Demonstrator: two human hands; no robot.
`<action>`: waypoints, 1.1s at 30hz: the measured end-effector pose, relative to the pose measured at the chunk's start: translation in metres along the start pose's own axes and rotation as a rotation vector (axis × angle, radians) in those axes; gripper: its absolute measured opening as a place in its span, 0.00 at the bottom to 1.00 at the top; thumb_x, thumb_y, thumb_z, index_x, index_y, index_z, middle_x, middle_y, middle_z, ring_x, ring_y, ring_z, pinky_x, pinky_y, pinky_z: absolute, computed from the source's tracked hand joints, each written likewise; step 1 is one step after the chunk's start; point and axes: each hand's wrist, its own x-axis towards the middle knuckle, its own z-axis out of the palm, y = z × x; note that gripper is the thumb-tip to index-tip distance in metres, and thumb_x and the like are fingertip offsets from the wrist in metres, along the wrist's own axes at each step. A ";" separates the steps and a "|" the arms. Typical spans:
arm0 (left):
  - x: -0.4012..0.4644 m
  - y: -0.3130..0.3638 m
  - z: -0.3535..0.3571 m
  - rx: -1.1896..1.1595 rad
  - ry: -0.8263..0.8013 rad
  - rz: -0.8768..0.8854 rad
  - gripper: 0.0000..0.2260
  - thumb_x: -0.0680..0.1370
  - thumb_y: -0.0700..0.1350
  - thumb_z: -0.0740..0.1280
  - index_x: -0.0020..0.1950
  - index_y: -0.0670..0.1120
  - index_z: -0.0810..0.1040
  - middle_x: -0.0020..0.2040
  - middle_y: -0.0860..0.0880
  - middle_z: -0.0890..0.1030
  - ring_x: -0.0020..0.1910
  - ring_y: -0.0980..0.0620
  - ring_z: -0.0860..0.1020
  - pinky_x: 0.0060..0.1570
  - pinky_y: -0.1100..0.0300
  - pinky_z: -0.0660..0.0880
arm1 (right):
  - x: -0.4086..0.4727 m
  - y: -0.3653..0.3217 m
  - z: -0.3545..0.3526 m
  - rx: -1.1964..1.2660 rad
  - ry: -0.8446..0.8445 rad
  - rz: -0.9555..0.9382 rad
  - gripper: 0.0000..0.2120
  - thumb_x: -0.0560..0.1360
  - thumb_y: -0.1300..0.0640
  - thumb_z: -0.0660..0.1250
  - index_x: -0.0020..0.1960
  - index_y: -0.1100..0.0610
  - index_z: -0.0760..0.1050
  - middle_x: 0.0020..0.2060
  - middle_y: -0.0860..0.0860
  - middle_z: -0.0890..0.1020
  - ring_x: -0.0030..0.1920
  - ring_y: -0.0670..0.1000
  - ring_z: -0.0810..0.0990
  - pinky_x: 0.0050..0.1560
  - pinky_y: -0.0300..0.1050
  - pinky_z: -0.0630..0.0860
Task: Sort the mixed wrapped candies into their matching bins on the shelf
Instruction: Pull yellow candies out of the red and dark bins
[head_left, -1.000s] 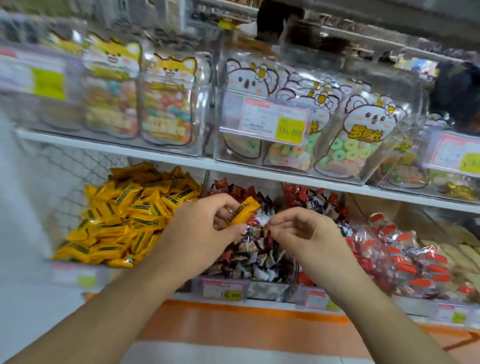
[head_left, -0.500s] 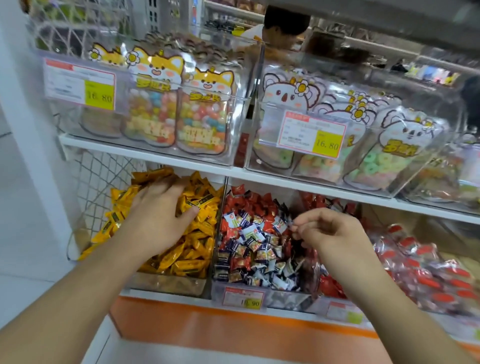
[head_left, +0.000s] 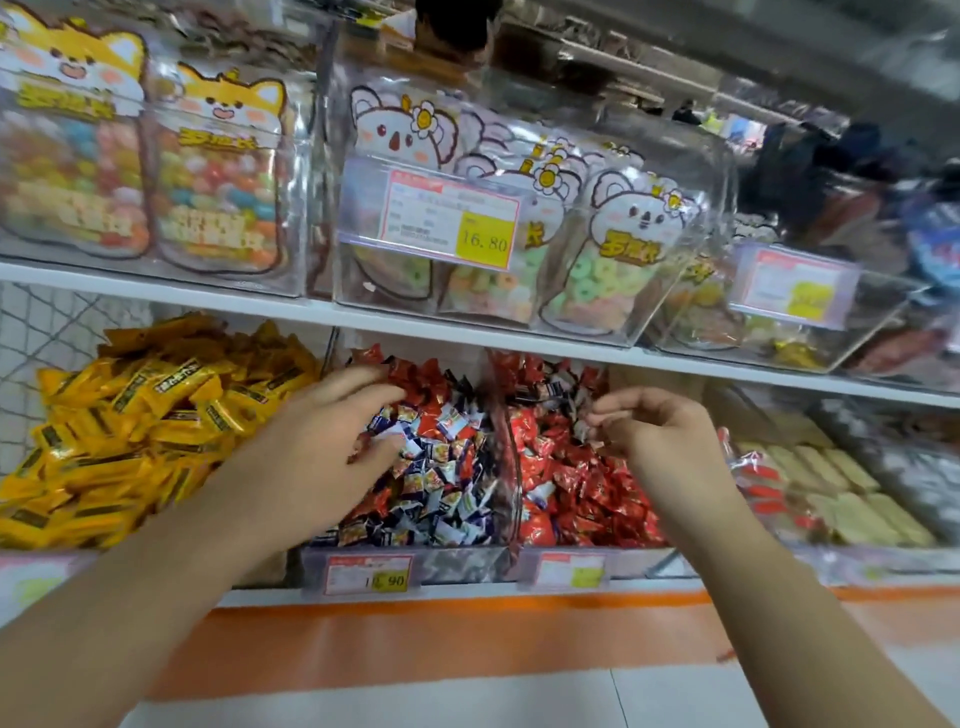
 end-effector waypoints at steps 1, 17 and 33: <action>0.002 0.006 0.007 -0.022 -0.017 0.027 0.24 0.83 0.61 0.60 0.79 0.60 0.66 0.80 0.61 0.60 0.77 0.56 0.63 0.74 0.59 0.61 | 0.000 0.002 -0.003 0.005 0.007 0.002 0.11 0.77 0.71 0.64 0.47 0.59 0.83 0.39 0.53 0.87 0.40 0.56 0.77 0.44 0.52 0.71; 0.035 0.034 0.065 -0.026 -0.319 0.015 0.29 0.75 0.61 0.74 0.74 0.60 0.71 0.68 0.59 0.74 0.59 0.58 0.74 0.56 0.63 0.73 | 0.020 0.029 0.018 -0.297 -0.201 -0.165 0.11 0.80 0.63 0.66 0.46 0.50 0.81 0.42 0.47 0.84 0.36 0.43 0.79 0.33 0.29 0.72; 0.039 0.052 0.094 -0.037 -0.177 -0.024 0.16 0.79 0.50 0.72 0.67 0.57 0.81 0.55 0.52 0.86 0.36 0.57 0.81 0.42 0.57 0.81 | 0.024 0.044 0.020 -0.342 -0.238 -0.209 0.13 0.79 0.65 0.66 0.45 0.49 0.81 0.42 0.44 0.84 0.44 0.41 0.81 0.43 0.30 0.76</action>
